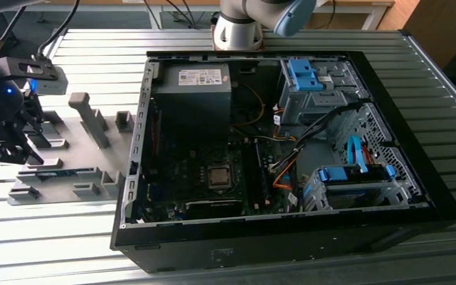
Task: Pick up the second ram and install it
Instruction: 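Pick up the second ram and move it above second insertion slot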
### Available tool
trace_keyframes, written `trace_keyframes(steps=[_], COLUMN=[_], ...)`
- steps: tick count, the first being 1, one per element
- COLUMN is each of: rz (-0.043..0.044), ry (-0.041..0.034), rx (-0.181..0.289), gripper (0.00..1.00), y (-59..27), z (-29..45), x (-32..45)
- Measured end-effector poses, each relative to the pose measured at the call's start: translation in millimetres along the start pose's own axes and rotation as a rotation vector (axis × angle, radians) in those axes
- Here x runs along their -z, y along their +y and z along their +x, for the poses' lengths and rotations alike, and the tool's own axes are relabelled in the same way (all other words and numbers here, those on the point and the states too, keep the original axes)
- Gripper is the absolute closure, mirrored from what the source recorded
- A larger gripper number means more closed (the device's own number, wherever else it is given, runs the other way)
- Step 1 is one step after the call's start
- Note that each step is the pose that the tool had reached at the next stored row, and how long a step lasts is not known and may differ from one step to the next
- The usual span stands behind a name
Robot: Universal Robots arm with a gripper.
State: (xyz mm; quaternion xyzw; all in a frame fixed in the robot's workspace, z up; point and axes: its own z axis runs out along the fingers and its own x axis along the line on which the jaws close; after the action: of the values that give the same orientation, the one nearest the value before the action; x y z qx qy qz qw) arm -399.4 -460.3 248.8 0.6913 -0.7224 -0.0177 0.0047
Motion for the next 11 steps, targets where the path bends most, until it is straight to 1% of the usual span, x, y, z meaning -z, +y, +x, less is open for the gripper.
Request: trace_keyframes(steps=[6,11], rz=[0.0001,0.0001], ry=[-0.0001,-0.0001], rx=[0.000,0.000], gripper=[0.59,0.59], y=[-0.4,-0.7], z=[0.8,1.3], x=[-10.8,-18.0])
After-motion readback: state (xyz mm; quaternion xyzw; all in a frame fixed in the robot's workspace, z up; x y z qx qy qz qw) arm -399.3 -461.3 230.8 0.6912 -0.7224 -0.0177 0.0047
